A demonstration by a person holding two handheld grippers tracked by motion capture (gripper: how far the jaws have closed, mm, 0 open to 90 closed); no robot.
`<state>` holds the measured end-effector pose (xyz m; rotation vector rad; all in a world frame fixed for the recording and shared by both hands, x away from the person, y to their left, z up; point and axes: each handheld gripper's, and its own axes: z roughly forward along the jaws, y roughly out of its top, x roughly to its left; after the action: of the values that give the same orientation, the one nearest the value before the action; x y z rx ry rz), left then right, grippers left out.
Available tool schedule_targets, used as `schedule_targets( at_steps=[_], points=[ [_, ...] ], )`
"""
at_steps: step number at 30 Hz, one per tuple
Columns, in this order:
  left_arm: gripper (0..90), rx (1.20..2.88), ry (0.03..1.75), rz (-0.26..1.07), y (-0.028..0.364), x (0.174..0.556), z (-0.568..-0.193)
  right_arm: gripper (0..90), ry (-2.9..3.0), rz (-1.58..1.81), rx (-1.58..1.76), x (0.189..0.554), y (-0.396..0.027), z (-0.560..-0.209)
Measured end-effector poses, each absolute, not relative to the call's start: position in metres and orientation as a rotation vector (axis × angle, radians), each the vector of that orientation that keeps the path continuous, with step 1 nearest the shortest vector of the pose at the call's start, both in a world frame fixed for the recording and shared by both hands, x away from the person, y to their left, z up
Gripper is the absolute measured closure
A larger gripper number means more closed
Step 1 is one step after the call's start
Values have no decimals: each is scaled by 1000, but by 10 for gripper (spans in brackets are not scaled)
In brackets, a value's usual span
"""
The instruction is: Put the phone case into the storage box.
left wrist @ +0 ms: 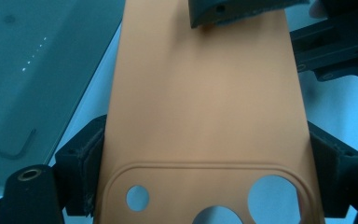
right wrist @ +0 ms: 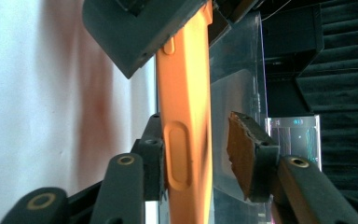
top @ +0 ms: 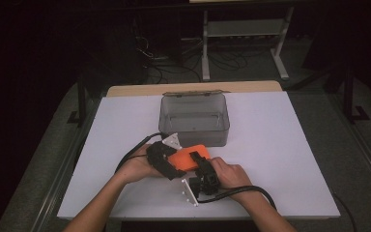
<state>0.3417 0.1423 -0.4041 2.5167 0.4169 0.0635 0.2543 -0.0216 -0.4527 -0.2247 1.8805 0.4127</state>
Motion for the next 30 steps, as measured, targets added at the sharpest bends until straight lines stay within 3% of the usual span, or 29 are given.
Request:
schedule_targets(
  at_steps=[30],
  points=[
    [157, 2511, 431, 58, 143, 342, -402, 707, 1859, 380, -274, 250, -18, -455]
  ],
)
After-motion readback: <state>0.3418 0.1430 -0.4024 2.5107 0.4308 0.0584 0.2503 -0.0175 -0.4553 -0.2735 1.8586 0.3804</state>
